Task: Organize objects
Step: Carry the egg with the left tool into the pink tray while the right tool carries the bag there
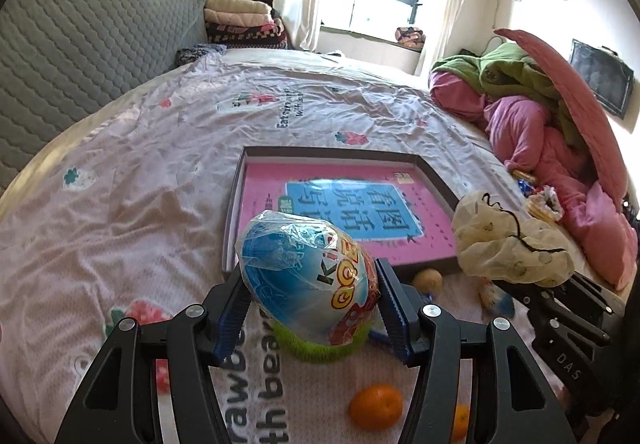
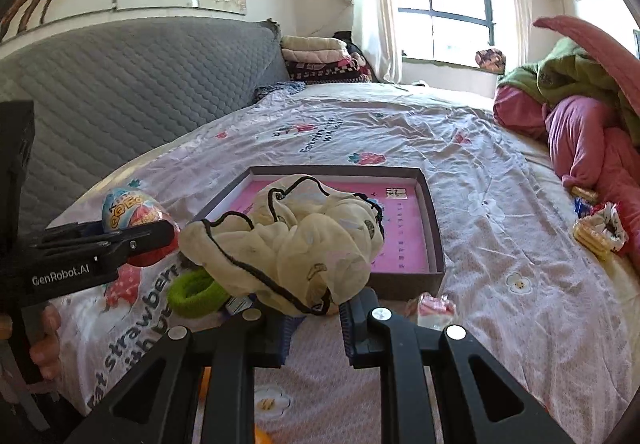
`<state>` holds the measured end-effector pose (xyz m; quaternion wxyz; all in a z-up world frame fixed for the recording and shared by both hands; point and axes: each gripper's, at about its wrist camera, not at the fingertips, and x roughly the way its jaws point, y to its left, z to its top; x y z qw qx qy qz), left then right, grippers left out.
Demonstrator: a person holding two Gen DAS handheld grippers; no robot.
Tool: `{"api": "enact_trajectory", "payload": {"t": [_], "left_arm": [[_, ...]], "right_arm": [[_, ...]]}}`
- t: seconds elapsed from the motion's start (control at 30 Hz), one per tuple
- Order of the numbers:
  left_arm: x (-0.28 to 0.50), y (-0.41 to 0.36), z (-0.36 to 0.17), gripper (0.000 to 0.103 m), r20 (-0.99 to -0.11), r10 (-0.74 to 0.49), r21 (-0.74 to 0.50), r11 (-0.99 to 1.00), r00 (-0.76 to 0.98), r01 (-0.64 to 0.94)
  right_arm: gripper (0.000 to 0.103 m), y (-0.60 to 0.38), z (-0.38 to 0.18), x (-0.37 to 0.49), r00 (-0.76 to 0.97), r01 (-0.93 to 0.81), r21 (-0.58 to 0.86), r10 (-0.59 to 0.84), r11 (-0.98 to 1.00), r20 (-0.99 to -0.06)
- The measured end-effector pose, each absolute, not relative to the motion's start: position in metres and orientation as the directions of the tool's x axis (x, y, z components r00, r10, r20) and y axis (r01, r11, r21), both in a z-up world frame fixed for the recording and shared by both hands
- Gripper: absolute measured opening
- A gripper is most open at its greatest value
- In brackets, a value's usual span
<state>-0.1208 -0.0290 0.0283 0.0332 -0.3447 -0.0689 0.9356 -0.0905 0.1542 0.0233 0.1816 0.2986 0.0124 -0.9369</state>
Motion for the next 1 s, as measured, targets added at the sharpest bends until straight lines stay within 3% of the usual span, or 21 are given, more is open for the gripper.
{"api": "enact_trajectory", "payload": {"t": [1.0], "left_arm": [[-0.240,-0.033,-0.031,0.061,-0.794,0.048,-0.083,-0.996,-0.606,0.029]], "right_arm": [[0.020,0.157,-0.016,-0.208,-0.631,0.258,0.040,-0.199,-0.965,-0.750]]}}
